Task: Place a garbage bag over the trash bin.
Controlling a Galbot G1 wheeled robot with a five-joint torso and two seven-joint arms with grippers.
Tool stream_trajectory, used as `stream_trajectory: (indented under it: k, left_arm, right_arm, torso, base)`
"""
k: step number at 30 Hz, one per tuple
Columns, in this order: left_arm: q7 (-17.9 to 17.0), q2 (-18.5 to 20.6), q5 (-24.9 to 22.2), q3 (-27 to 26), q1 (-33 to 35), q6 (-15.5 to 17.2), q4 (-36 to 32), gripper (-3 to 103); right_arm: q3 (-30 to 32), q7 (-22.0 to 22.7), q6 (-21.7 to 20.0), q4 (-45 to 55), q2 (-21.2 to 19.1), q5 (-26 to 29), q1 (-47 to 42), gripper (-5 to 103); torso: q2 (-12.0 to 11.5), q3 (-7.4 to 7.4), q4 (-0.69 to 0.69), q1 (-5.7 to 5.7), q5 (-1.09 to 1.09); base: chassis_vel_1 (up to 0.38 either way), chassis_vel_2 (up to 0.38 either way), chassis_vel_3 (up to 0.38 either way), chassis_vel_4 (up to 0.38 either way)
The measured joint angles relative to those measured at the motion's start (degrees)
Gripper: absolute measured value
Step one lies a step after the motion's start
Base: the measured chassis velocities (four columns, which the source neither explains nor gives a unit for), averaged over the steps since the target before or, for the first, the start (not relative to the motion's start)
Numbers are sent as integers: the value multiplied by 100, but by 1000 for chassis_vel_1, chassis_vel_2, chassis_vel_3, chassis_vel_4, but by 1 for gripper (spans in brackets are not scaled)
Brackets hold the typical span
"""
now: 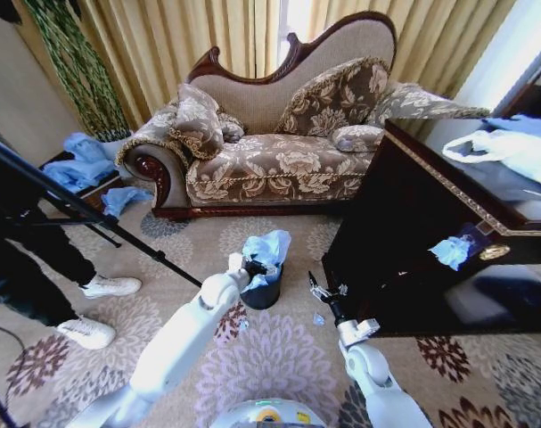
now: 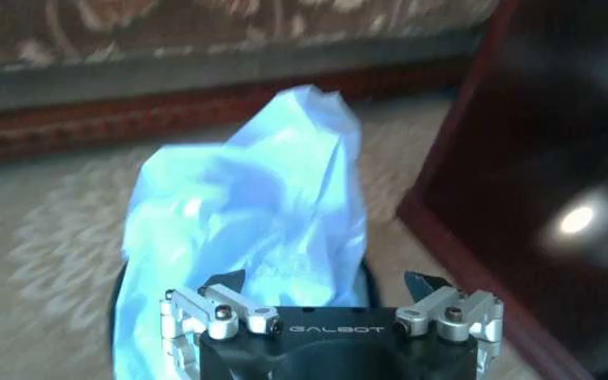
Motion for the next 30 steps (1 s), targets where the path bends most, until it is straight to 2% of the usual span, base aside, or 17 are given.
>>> stream_trajectory:
  k: [5,8,11,14,16,22,24,25,28,30]
  left_arm:
    - [-501,-23,-92,21,10,176,-66,100]
    - [-583,-11,-93,23,8,176,-86,103]
    - [-701,-1,-97,16,12,166,-147,97]
    - [-772,44,-99,-60,91,145,-187,87]
    - [-771,48,-99,-76,108,140,-177,87]
    - [-721,26,-76,-224,248,85,29,67]
    - [-717,26,-75,-242,270,69,30,67]
    - [-712,35,-75,-291,337,12,17,58]
    - [-730,60,-74,-342,423,-108,-43,55]
    - [-759,77,-73,-418,510,-206,-138,46]
  right_arm:
    - [128,-49,37,-94,-71,114,-12,100]
    - [149,-51,41,-121,-102,159,0,100]
    - [148,-42,40,-141,-138,217,42,100]
    - [119,-19,34,-196,-157,251,135,100]
    - [108,-16,33,-202,-157,253,145,100]
    - [56,-2,31,-242,-142,237,160,100]
    - [58,-2,32,-245,-141,233,155,100]
    - [77,-2,37,-248,-139,218,128,100]
    - [103,-2,40,-240,-139,203,79,100]
    - [113,-2,45,-231,-137,180,46,100]
  torso:
    - [0,-1,0,0,0]
    - [0,-1,0,0,0]
    - [0,-1,0,0,0]
    - [1,-1,0,0,-1]
    - [1,-1,1,0,-1]
    - [1,-1,-1,-1,-1]
    - [1,-1,-1,-1,-1]
    - [1,-1,-1,-1,-1]
    - [1,-1,-1,-1,-1]
    - [1,-1,-1,-1,-1]
  base:
    - [0,0,0,0]
    - [0,0,0,0]
    - [0,0,0,0]
    - [0,0,0,0]
    - [0,0,0,0]
    - [0,0,0,0]
    - [0,0,0,0]
    - [0,0,0,0]
    - [0,0,0,0]
    - [0,0,0,0]
